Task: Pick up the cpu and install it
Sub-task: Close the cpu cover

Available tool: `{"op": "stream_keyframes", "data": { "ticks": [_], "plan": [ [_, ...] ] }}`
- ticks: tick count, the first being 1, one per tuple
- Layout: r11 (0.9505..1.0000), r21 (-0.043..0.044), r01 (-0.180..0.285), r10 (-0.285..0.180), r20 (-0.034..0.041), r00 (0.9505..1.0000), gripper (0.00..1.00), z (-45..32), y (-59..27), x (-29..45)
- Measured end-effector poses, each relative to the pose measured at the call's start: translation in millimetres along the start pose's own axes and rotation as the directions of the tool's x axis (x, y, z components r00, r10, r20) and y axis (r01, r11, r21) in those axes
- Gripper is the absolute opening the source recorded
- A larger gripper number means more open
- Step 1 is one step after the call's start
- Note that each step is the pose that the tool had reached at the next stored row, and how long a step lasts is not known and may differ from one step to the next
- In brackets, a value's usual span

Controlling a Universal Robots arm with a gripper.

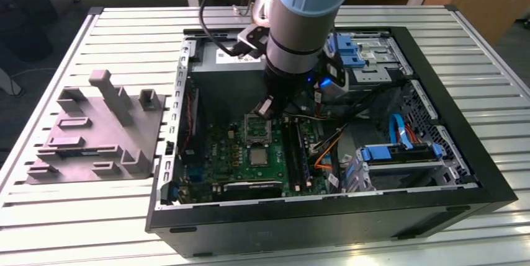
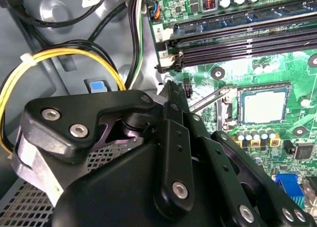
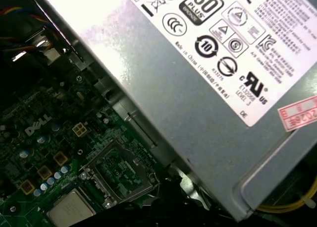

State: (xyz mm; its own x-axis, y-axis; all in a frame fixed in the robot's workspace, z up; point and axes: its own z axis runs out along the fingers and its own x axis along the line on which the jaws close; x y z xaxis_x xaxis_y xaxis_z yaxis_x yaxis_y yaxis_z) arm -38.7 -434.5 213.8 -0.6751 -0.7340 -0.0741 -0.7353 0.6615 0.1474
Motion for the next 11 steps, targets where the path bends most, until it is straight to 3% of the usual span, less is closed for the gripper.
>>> {"op": "stream_keyframes", "data": {
  "ticks": [8,11],
  "plan": [
    [1.0000,0.0027,0.001,-0.001,-0.0029,1.0000,0.11,-5.5,1.1,-0.7],
    [1.0000,0.0092,0.002,-0.002,-0.0106,0.9999,0.11,-7.1,1.4,-0.8]
  ]
}}
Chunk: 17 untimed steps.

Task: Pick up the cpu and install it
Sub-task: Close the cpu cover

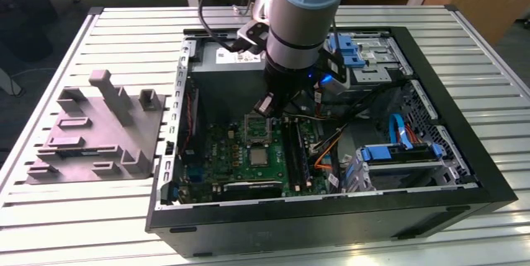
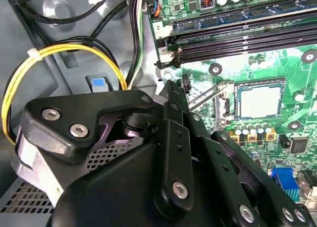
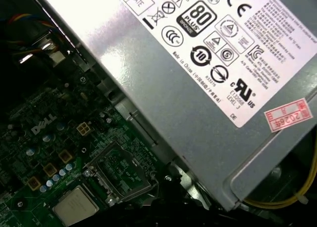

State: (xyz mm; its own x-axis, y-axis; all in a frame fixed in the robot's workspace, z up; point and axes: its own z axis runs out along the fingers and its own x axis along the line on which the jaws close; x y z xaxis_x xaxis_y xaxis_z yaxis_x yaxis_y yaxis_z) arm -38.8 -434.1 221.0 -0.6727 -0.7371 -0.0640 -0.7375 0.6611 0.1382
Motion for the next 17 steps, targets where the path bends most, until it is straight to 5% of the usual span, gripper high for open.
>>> {"op": "stream_keyframes", "data": {
  "ticks": [6,17],
  "plan": [
    [0.9998,0.0186,0.002,-0.002,-0.0214,0.9998,0.11,-3.3,0.5,-0.2],
    [0.9998,0.0193,0.004,-0.004,-0.0224,0.9997,0.11,-4.4,1.2,0.0]
  ]
}}
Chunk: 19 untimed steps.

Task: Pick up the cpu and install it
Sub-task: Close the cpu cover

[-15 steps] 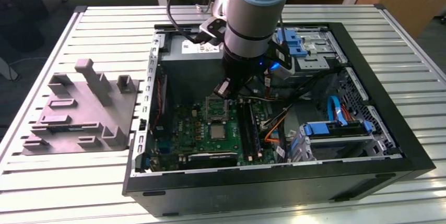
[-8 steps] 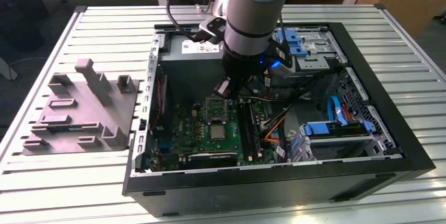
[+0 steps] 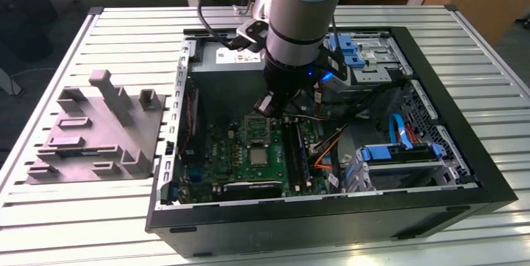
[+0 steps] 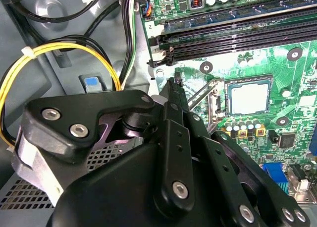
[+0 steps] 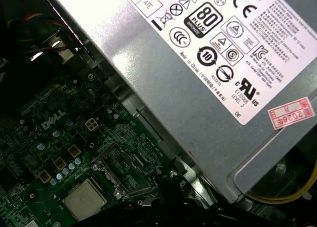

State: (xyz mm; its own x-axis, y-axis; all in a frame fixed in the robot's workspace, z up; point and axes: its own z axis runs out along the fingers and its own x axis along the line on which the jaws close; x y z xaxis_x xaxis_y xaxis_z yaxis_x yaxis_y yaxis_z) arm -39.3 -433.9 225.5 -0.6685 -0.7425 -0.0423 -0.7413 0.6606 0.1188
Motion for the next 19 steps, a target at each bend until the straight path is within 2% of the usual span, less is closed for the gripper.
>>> {"op": "stream_keyframes", "data": {
  "ticks": [10,19],
  "plan": [
    [0.9999,-0.0019,0.011,-0.011,0.0003,0.9999,0.11,-0.2,0.2,0.1],
    [0.9995,-0.0033,0.031,-0.031,-0.0015,0.9995,0.11,-4.2,2.7,1.8]
  ]
}}
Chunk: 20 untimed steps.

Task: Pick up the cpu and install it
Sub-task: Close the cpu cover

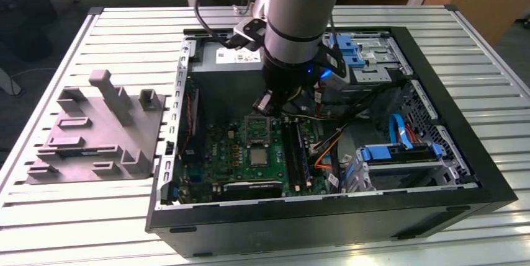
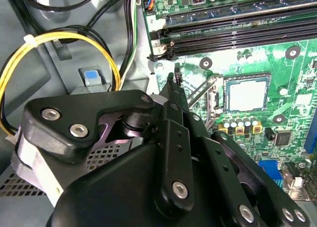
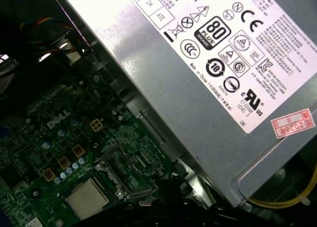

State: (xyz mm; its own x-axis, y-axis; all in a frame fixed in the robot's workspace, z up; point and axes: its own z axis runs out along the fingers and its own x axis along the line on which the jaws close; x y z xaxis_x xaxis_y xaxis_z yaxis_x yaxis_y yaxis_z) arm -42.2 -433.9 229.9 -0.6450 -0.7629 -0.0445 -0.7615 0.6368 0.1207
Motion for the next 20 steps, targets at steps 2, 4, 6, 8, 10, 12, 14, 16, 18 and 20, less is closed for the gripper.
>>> {"op": "stream_keyframes", "data": {
  "ticks": [2,4,6,8,10,12,14,16,18,20],
  "plan": [
    [1.0000,-0.0002,0.005,-0.005,-0.0007,1.0000,0.11,-1.0,0.5,0.3],
    [1.0000,-0.0005,0.010,-0.010,-0.0012,1.0000,0.11,-2.2,0.9,0.4],
    [0.9999,-0.0008,0.015,-0.015,-0.0017,0.9999,0.11,-3.1,1.1,0.5],
    [0.9997,-0.0014,0.025,-0.025,-0.0025,0.9997,0.11,-3.3,1.3,0.5],
    [0.9994,-0.0017,0.035,-0.035,-0.0042,0.9994,0.11,-4.0,1.4,0.6],
    [0.9992,-0.0019,0.041,-0.041,-0.0050,0.9992,0.11,-4.8,1.5,0.5],
    [0.9990,-0.0023,0.044,-0.044,-0.0051,0.9990,0.11,-5.3,1.5,0.5],
    [0.9988,-0.0025,0.050,-0.050,-0.0059,0.9987,0.11,-5.9,1.7,0.5],
    [0.9983,-0.0030,0.058,-0.058,-0.0068,0.9983,0.11,-6.3,1.9,0.6],
    [0.9976,-0.0035,0.069,-0.070,-0.0080,0.9975,0.11,-6.5,2.2,0.8]
  ]
}}
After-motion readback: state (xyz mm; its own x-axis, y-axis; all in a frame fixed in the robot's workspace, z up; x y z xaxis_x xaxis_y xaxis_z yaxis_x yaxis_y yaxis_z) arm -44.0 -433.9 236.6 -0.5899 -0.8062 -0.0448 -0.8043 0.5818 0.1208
